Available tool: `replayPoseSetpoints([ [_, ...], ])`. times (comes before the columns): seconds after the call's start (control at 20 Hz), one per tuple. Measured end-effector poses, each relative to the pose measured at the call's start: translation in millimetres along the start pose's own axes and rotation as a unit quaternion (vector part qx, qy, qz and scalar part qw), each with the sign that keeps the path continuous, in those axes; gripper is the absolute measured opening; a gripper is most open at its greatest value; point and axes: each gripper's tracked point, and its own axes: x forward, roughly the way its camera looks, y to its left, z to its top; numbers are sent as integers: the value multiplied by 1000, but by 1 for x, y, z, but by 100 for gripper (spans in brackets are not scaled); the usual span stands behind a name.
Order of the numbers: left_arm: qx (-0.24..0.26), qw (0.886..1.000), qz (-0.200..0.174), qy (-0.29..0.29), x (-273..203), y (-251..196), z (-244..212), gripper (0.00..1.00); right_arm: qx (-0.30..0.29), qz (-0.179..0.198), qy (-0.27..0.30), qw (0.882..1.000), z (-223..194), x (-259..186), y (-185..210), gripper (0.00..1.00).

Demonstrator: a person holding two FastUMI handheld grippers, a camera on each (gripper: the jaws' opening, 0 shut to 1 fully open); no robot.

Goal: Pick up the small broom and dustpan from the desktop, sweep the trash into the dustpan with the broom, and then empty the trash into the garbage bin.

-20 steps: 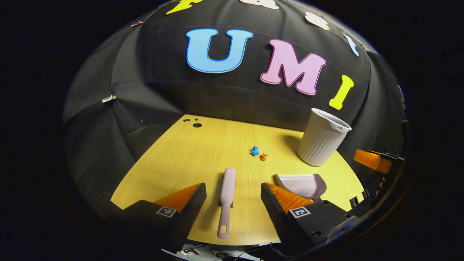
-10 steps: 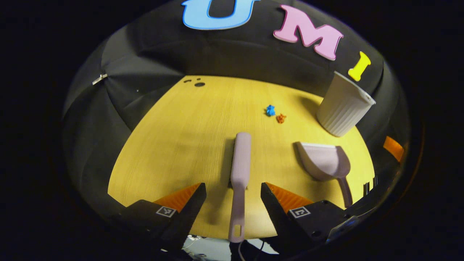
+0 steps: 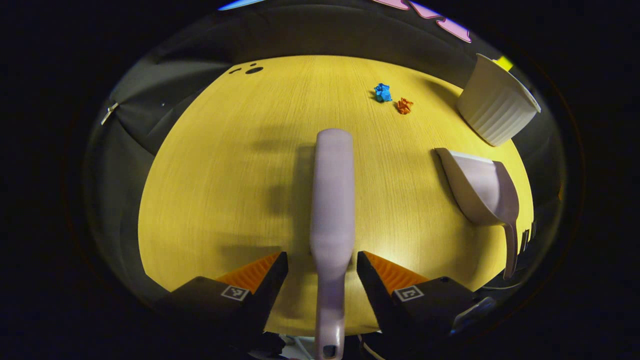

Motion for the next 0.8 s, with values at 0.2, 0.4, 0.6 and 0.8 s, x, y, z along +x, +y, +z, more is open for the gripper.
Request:
replayPoseSetpoints([
  [0.2, 9, 1000, 9, 4, 9, -2, 3, 72, 2, 7, 22, 1000, -10, 4, 3, 99],
  [0.4, 8, 1000, 12, 0, 11, -4, 3, 53, 37, 13, 78, 996, -33, 9, 5, 99],
  [0.6, -2, 1000, 14, -12, 12, -5, 3, 34, 62, 7, 119, 991, -51, 15, 0, 99],
  [0.8, 0, 999, 6, -34, 8, -1, -4, 26, 107, 6, 182, 978, -76, 14, 3, 99],
])
